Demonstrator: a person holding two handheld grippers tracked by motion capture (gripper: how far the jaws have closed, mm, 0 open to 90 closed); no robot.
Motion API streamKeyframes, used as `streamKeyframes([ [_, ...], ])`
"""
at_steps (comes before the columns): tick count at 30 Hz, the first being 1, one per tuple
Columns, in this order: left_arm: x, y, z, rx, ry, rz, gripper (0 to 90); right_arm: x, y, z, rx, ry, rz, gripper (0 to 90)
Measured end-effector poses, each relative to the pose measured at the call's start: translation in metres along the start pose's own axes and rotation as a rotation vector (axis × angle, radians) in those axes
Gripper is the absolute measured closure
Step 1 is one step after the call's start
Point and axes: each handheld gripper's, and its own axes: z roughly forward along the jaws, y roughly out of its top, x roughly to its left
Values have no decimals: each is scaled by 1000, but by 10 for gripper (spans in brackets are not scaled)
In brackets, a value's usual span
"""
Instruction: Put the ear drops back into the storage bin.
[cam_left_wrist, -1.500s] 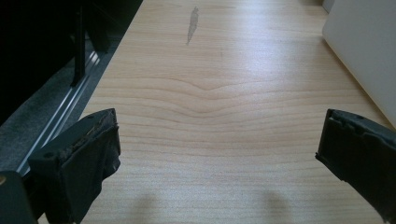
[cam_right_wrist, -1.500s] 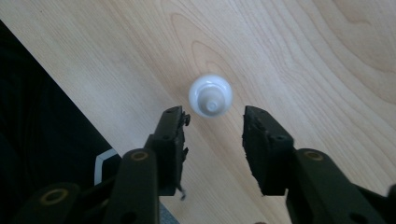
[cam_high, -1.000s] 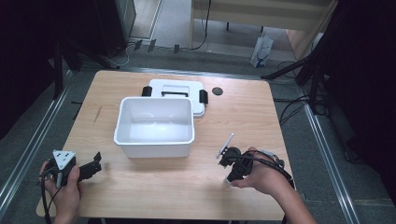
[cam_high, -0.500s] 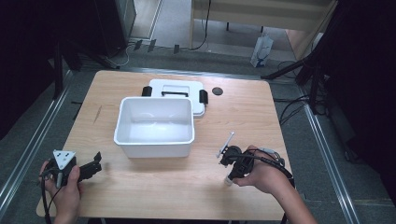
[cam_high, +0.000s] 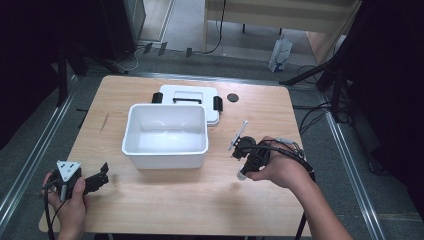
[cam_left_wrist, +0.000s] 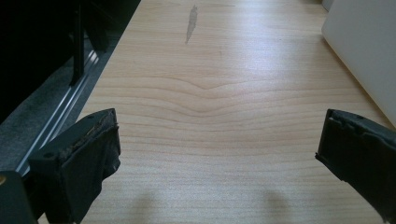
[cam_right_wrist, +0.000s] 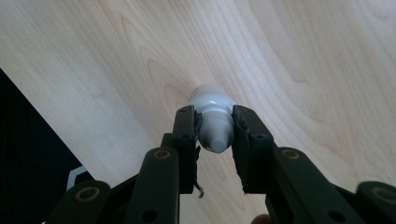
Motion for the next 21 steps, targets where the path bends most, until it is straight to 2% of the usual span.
streamKeyframes([
  [12,0,0,0,-9,-7,3,0,-13,41,-32,-28,-29,-17,724],
  [21,0,0,0,-12,-9,1,0,-20,69,-47,-31,-44,-31,723],
])
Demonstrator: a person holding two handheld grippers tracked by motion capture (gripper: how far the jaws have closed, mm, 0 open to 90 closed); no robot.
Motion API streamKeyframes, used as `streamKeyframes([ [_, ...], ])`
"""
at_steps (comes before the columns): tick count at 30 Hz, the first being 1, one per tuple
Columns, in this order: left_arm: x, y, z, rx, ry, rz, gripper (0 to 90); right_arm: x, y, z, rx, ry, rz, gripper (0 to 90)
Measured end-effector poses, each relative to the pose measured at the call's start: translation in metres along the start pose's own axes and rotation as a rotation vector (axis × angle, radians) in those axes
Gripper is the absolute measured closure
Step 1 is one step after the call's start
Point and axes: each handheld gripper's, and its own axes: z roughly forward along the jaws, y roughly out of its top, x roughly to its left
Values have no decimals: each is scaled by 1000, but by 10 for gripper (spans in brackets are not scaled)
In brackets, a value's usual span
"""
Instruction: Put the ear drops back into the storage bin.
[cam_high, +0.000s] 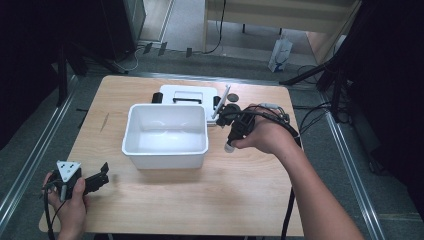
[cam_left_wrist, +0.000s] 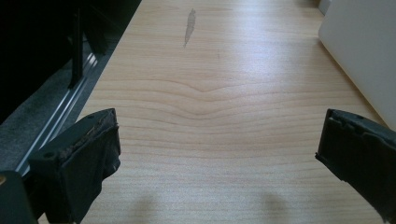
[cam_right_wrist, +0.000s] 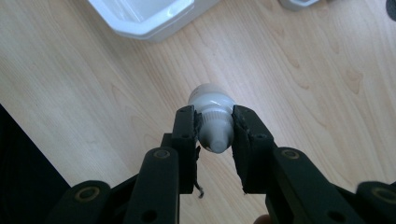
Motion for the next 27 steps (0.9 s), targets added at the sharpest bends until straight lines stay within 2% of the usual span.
streamKeyframes([
  [4,0,0,0,2,1,1,0,-4,12,-8,8,-14,-9,724],
  [11,0,0,0,4,2,4,1,-9,33,-21,-24,-10,-24,723],
  [19,0,0,0,2,3,1,0,-4,62,-32,-46,-10,-55,723],
  [27,0,0,0,2,1,1,1,7,86,-21,-40,-1,-111,723],
])
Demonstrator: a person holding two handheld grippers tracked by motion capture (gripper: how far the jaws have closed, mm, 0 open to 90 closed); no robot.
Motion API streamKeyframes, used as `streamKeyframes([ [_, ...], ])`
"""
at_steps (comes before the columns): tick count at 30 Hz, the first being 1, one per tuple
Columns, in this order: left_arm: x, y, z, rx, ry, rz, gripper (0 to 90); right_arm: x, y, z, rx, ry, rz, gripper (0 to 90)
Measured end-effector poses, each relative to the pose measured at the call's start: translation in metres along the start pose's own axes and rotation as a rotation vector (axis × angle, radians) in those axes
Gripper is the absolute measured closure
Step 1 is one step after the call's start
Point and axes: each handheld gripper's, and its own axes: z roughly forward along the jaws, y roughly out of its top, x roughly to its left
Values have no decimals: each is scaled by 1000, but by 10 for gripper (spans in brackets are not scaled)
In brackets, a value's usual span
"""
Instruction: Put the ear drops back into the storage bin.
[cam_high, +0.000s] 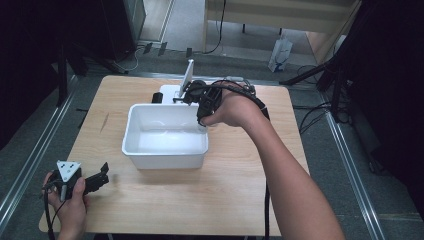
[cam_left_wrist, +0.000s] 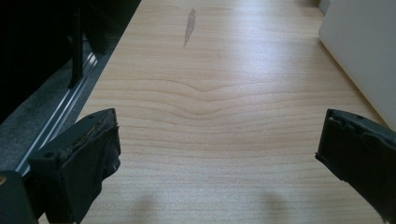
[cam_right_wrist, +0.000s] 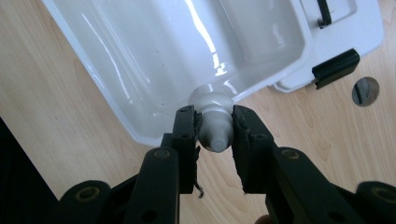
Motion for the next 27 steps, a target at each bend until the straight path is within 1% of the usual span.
streamKeyframes([
  [2,0,0,0,0,0,0,1,1,4,6,5,2,-15,723],
  [3,0,0,0,0,-1,0,1,2,5,9,12,5,-10,723],
  [6,0,0,0,3,-2,-1,1,1,8,19,17,12,-31,723],
  [8,0,0,0,3,-2,-1,1,0,8,28,26,19,-44,723],
  [12,0,0,0,4,-1,3,1,-2,7,40,25,23,-70,723],
  [14,0,0,0,0,0,0,1,-2,6,45,23,32,-82,723],
  [19,0,0,0,3,0,2,1,-2,5,55,22,31,-108,722],
  [23,0,0,0,2,-1,2,1,-1,5,66,23,35,-115,722],
  [26,0,0,1,0,-1,1,1,-2,5,77,21,51,-128,722],
  [27,0,0,1,-1,0,1,1,-1,5,79,24,53,-121,722],
])
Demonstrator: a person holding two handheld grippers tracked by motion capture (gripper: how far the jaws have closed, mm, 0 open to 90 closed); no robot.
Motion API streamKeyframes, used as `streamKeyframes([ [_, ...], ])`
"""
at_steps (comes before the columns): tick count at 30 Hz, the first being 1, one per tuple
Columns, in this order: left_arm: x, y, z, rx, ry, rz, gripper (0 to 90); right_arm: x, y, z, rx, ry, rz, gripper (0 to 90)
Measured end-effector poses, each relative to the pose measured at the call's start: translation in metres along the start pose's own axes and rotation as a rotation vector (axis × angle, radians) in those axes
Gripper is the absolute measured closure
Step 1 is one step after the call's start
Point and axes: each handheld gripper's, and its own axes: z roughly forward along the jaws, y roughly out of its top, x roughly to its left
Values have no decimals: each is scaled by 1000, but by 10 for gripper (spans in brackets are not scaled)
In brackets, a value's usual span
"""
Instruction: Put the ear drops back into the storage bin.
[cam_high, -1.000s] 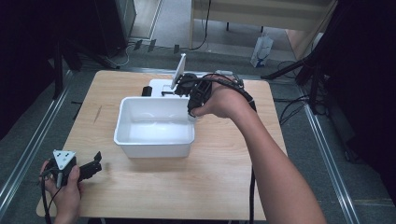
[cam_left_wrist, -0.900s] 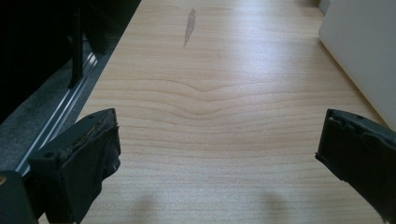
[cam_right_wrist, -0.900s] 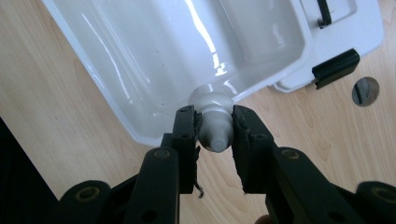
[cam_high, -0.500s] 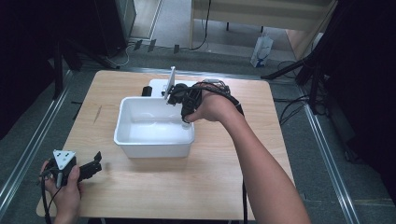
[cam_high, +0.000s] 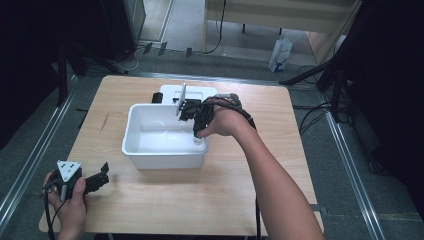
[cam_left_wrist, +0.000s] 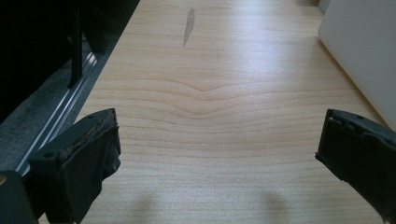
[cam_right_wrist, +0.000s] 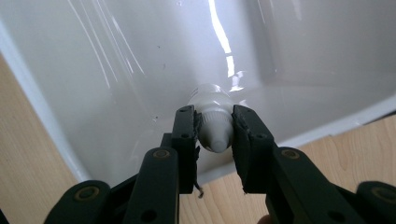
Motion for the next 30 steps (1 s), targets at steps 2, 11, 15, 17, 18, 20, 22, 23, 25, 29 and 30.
streamKeyframes([
  [2,0,0,0,-1,0,0,1,0,1,7,5,-2,-9,722],
  [11,0,0,0,-1,-1,-1,1,0,2,23,19,-7,-44,722],
  [15,0,0,0,-2,0,-1,1,0,1,29,15,-8,-62,721],
  [17,0,0,0,0,-1,0,1,0,0,33,12,-5,-73,721],
  [18,0,0,0,0,-1,-1,1,0,1,34,13,-5,-77,721],
  [20,0,0,0,-1,-1,-2,1,1,1,35,21,-6,-76,721],
  [22,0,0,0,-1,0,-1,1,1,2,37,28,-6,-77,721],
  [23,0,0,0,2,-1,-1,1,1,2,38,30,-6,-80,720],
  [25,0,0,0,1,-2,0,1,2,2,40,37,-4,-81,721],
  [29,0,0,0,1,-2,1,1,1,3,42,40,-8,-80,720],
  [30,0,0,0,1,-2,1,1,1,3,42,39,-9,-80,720],
])
